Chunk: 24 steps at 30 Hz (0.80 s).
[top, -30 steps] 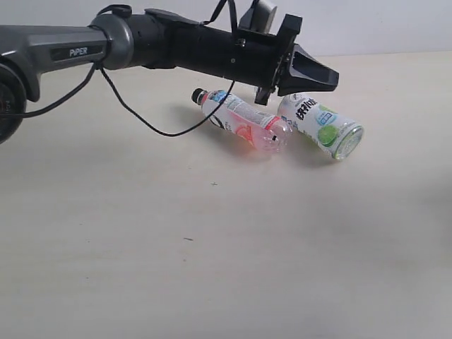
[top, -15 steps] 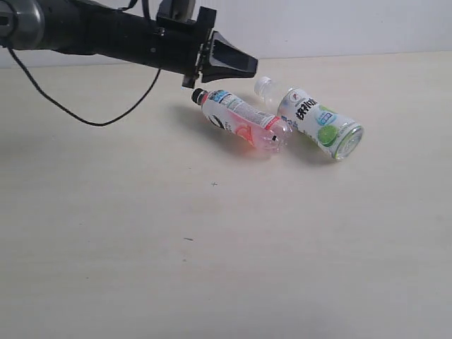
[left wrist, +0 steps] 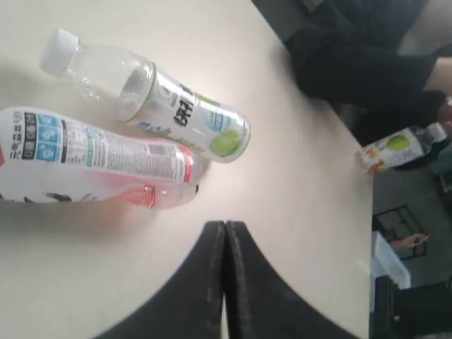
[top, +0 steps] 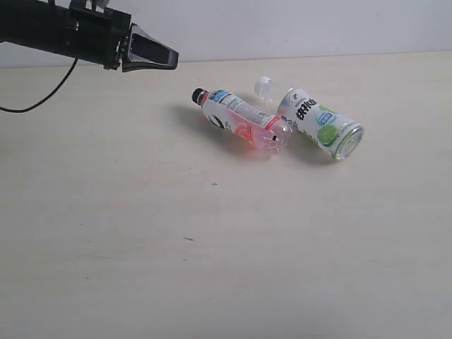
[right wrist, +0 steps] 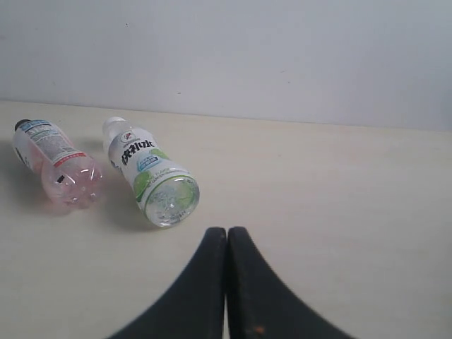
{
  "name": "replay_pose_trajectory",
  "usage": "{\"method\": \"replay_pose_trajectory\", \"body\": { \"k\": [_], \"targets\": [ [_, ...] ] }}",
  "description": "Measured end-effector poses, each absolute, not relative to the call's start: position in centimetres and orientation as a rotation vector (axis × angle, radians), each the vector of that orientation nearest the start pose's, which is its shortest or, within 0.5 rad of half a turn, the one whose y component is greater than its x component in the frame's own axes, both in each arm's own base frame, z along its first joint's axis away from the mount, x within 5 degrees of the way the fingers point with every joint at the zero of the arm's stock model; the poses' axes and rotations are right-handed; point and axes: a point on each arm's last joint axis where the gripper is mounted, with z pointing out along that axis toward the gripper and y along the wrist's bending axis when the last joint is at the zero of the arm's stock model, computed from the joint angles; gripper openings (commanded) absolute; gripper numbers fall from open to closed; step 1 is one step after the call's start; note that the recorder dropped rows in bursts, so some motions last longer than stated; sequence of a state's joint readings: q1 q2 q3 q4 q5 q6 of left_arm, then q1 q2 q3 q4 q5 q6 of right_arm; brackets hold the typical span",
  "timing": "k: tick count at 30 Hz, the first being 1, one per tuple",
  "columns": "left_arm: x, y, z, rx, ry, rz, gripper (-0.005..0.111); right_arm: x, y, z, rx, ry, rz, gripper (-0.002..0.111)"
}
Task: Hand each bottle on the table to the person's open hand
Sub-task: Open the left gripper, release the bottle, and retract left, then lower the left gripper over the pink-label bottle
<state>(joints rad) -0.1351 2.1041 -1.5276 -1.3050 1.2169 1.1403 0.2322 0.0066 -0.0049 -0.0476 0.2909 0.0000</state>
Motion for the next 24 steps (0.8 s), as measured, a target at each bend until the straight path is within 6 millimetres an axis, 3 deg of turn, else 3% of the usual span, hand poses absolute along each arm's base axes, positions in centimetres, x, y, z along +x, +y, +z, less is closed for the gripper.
{"method": "replay_pose_trajectory", "body": {
  "k": [9, 15, 19, 24],
  "targets": [
    [40.3, -13.6, 21.0, 0.730, 2.333, -0.994, 0.000, 5.4, 1.1, 18.8, -0.236, 1.762, 0.123, 0.000],
    [39.4, -13.3, 22.3, 0.710, 2.344, -0.686, 0.000, 5.4, 1.1, 18.8, -0.236, 1.762, 0.123, 0.000],
    [37.5, -15.7, 23.2, 0.905, 2.258, -0.386, 0.000, 5.4, 1.1, 18.8, -0.236, 1.762, 0.123, 0.000],
    [34.4, -20.5, 22.2, 1.390, 2.073, -0.117, 0.000, 5.4, 1.1, 18.8, -0.236, 1.762, 0.123, 0.000]
  ]
}}
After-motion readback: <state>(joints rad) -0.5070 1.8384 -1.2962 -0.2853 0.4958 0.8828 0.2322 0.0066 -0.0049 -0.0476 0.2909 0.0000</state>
